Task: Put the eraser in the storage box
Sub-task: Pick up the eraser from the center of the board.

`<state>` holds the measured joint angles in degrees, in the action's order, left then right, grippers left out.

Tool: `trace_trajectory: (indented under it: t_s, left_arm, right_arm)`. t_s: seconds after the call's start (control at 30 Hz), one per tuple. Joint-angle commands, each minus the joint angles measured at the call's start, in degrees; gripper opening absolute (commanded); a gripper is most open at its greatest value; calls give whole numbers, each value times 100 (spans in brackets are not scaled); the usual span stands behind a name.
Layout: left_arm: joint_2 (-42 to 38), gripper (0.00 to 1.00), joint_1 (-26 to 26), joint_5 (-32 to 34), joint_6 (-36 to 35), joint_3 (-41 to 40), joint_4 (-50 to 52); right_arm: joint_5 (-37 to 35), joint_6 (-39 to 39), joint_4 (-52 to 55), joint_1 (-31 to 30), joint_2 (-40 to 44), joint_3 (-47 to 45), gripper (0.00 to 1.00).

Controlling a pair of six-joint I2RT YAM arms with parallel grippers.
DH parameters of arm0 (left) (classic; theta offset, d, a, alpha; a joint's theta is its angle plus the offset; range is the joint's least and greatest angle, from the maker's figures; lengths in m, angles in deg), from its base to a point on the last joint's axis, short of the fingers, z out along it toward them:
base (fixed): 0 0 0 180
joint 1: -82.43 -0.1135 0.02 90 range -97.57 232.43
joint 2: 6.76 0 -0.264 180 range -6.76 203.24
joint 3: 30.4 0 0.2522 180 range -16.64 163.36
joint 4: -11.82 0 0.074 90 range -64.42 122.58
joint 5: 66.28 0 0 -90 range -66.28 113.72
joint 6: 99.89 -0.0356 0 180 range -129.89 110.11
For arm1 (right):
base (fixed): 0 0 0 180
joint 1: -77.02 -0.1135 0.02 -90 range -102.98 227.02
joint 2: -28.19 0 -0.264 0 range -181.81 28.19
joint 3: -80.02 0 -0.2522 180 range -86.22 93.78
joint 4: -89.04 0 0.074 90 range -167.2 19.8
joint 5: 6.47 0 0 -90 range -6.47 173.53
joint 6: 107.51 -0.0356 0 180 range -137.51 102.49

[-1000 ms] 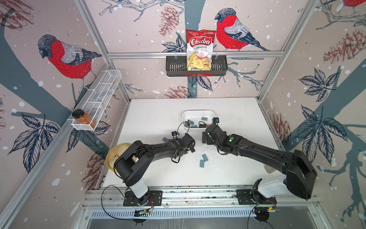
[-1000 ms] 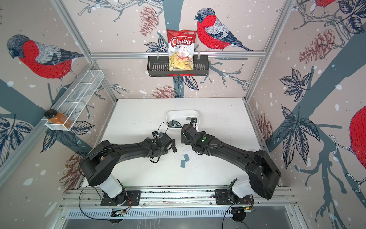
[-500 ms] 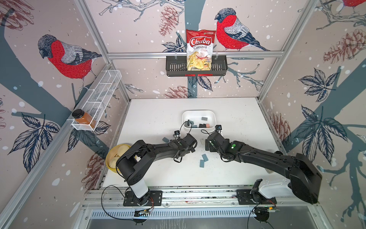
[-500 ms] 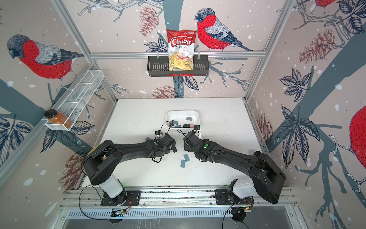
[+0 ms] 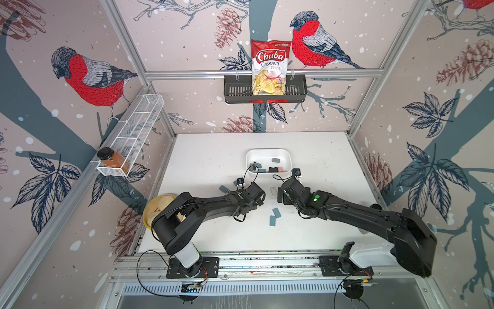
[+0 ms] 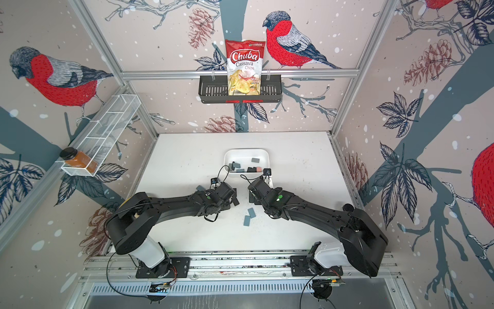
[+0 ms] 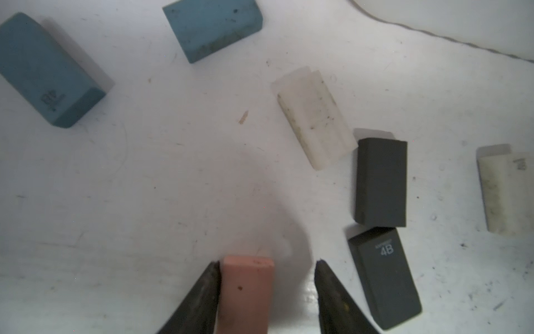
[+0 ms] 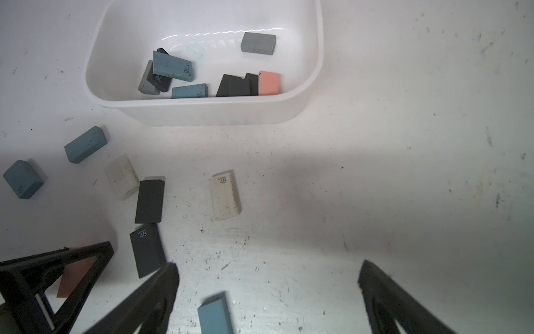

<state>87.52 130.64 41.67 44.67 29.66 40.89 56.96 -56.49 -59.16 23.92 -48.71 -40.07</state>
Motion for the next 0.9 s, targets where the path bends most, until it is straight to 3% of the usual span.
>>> trace_trajectory:
  t_s: [0.0,0.2,0.5,0.6,0.87]
  left_arm:
    - [117,51,39,-608,19,-123,790]
    - [168,37,46,-552,81,-174,860]
    - [163,35,162,-579,4,-236,1095]
    - [163,25,198,-565,-33,-287,1149]
    - [226,11,233,-578,-138,-365,1176]
  right_arm:
    - [-125,-70,-81,-4,60,-22,99]
    - [-95,-103,-82,-6,101,-34,99]
    - [-78,-116,-115,1,54,-93,99]
    - [-77,-134,-126,0,25,-105,99]
    - [-45,-110,-220,13,-41,-159,99]
